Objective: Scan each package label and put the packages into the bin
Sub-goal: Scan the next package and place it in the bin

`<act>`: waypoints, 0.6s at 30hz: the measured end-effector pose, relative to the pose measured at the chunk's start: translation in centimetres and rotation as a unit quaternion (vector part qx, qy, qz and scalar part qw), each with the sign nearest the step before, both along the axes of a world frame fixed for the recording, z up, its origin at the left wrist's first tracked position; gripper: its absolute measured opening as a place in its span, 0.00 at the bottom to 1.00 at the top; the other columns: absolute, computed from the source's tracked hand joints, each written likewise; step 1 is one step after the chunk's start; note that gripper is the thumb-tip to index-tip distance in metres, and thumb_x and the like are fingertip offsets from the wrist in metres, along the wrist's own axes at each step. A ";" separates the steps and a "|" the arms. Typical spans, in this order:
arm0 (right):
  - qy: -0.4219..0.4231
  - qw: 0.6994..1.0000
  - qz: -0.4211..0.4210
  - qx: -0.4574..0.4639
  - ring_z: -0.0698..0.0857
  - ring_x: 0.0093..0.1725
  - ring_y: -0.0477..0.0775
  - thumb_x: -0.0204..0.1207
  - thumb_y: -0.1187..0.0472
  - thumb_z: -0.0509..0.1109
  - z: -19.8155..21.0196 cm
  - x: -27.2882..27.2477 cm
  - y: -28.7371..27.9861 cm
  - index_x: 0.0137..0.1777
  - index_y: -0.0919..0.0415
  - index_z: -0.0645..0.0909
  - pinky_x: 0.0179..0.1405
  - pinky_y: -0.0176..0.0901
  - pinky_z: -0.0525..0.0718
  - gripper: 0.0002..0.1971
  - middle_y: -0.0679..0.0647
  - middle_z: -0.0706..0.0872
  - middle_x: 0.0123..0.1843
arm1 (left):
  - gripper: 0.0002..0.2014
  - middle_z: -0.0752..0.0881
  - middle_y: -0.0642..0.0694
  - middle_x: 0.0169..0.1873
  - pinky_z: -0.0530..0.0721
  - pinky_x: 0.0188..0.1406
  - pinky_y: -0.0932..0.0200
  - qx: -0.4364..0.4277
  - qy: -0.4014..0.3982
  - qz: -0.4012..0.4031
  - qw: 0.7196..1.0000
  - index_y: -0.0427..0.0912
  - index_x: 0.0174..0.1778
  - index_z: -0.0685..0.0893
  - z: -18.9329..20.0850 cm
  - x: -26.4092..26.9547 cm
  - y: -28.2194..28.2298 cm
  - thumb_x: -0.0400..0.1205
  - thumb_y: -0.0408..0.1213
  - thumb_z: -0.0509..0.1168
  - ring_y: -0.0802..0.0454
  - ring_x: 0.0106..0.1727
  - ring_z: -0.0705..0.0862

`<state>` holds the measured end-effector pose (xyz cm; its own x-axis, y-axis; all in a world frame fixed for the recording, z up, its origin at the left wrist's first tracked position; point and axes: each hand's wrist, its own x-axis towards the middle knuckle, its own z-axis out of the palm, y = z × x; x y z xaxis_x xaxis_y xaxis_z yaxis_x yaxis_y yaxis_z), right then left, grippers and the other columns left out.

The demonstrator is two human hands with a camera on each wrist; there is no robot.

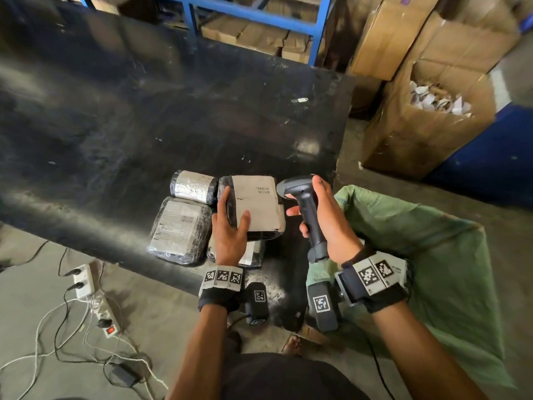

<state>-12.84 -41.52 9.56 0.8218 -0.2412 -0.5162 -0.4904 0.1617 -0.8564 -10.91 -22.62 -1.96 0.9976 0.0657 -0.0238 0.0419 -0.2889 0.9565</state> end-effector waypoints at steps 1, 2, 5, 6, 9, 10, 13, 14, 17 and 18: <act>-0.024 1.000 0.000 0.001 0.79 0.14 0.51 0.84 0.36 0.50 1.0 -0.2 0.1 0.75 0.48 0.69 0.15 0.36 0.78 0.26 0.62 0.90 0.44 | 0.35 0.75 0.53 0.74 0.77 0.73 0.52 0.009 -0.025 0.003 1.000 0.58 0.87 0.62 0.4 0.3 -0.3 0.83 0.52 0.66 0.55 0.72 0.75; -0.051 0.999 0.000 0.004 0.80 0.15 0.50 0.85 0.38 0.50 2.0 -0.5 0.2 0.76 0.46 0.68 0.15 0.36 0.77 0.24 0.62 0.90 0.46 | 0.35 0.74 0.54 0.73 0.72 0.73 0.63 0.017 -0.051 0.010 0.998 0.53 0.87 0.63 0.8 0.4 -0.7 0.84 0.49 0.67 0.64 0.70 0.73; -0.116 0.993 0.002 0.012 0.82 0.19 0.45 0.86 0.40 0.50 4.4 -1.0 0.7 0.77 0.47 0.67 0.14 0.36 0.76 0.23 0.66 0.88 0.53 | 0.33 0.72 0.52 0.71 0.59 0.65 0.88 0.015 -0.099 0.021 0.995 0.47 0.87 0.65 1.7 0.9 -1.8 0.86 0.39 0.69 0.88 0.65 0.65; -0.133 0.991 0.003 0.012 0.83 0.21 0.44 0.86 0.41 0.50 5.1 -1.1 0.8 0.77 0.48 0.67 0.14 0.36 0.76 0.23 0.66 0.87 0.56 | 0.33 0.72 0.51 0.70 0.59 0.63 0.89 0.013 -0.105 0.023 0.994 0.47 0.87 0.65 2.0 1.0 -2.1 0.85 0.38 0.69 0.89 0.65 0.64; -0.163 0.987 0.004 0.004 0.88 0.34 0.51 0.87 0.43 0.51 6.3 -1.1 0.9 0.76 0.46 0.66 0.15 0.37 0.77 0.20 0.61 0.86 0.61 | 0.33 0.73 0.49 0.69 0.60 0.62 0.90 0.010 -0.115 0.030 0.993 0.47 0.87 0.66 3.0 1.2 -2.7 0.85 0.37 0.70 0.76 0.60 0.69; -0.168 0.986 0.005 0.004 0.88 0.39 0.55 0.87 0.44 0.52 6.6 -1.1 0.9 0.76 0.45 0.66 0.16 0.37 0.77 0.20 0.59 0.86 0.62 | 0.33 0.73 0.49 0.68 0.60 0.61 0.90 0.012 -0.119 0.033 0.992 0.47 0.86 0.66 3.2 1.3 -2.8 0.85 0.37 0.70 0.71 0.61 0.69; -0.172 0.985 0.007 0.000 0.86 0.40 0.57 0.87 0.44 0.51 7.0 -1.0 0.8 0.76 0.45 0.66 0.16 0.38 0.77 0.20 0.58 0.86 0.62 | 0.33 0.75 0.46 0.68 0.60 0.61 0.90 0.012 -0.118 0.038 0.992 0.47 0.86 0.67 3.6 1.5 -3.2 0.85 0.36 0.70 0.65 0.61 0.69; -0.171 0.985 0.008 -0.001 0.86 0.39 0.55 0.87 0.43 0.51 7.1 -1.0 0.8 0.76 0.44 0.66 0.16 0.38 0.77 0.20 0.58 0.86 0.62 | 0.33 0.77 0.44 0.70 0.60 0.61 0.90 0.013 -0.118 0.036 0.992 0.47 0.86 0.67 3.7 1.5 -3.3 0.85 0.36 0.70 0.64 0.60 0.69; -0.173 0.985 0.003 0.005 0.86 0.39 0.55 0.87 0.43 0.51 7.2 -0.9 0.7 0.76 0.45 0.65 0.16 0.38 0.76 0.20 0.58 0.86 0.62 | 0.33 0.78 0.40 0.70 0.61 0.60 0.90 0.010 -0.114 0.036 0.993 0.47 0.86 0.67 4.0 1.8 -3.5 0.85 0.37 0.70 0.66 0.59 0.69; -0.172 0.985 0.002 0.005 0.86 0.40 0.55 0.87 0.43 0.51 7.2 -0.8 0.7 0.76 0.45 0.65 0.16 0.38 0.76 0.20 0.58 0.86 0.63 | 0.33 0.78 0.40 0.70 0.61 0.59 0.91 0.009 -0.114 0.035 0.993 0.47 0.86 0.67 4.0 1.9 -3.5 0.85 0.37 0.70 0.67 0.58 0.69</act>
